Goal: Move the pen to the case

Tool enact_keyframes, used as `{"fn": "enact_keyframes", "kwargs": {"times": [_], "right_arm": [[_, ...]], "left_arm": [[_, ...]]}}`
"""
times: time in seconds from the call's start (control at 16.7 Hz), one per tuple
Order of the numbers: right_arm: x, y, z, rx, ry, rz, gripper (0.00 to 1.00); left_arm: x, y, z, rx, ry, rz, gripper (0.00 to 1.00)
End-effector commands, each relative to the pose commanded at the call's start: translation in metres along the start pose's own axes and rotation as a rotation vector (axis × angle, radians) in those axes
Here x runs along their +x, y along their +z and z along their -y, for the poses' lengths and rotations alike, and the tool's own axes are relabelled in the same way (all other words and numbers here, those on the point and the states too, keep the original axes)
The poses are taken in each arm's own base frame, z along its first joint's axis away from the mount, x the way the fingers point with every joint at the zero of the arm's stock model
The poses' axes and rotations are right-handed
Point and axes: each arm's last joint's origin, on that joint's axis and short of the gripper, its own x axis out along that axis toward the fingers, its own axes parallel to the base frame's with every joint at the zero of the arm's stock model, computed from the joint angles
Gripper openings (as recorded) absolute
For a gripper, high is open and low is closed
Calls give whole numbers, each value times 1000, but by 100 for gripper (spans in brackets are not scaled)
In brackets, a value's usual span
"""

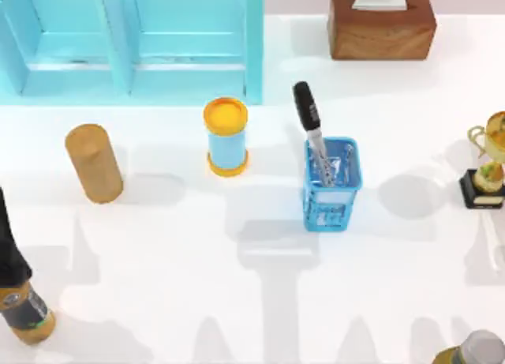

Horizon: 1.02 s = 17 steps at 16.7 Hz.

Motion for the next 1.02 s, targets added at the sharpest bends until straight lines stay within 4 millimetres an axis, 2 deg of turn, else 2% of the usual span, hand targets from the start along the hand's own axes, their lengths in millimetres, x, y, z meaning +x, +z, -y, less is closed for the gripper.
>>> {"fn": "enact_keyframes", "kwargs": {"times": [0.24, 0.54, 0.78, 1.02], "right_arm": [[1, 2, -1, -3, 20, -14, 100], [14, 22, -9, -21, 146, -118, 100], [41, 42, -22, -40, 300, -234, 100], [80, 51, -41, -54, 465, -354, 100]], "left_arm": [[0, 0, 0, 0, 0, 0, 100], [0, 0, 0, 0, 0, 0, 100], [0, 0, 0, 0, 0, 0, 100], [0, 0, 0, 0, 0, 0, 100]]}}
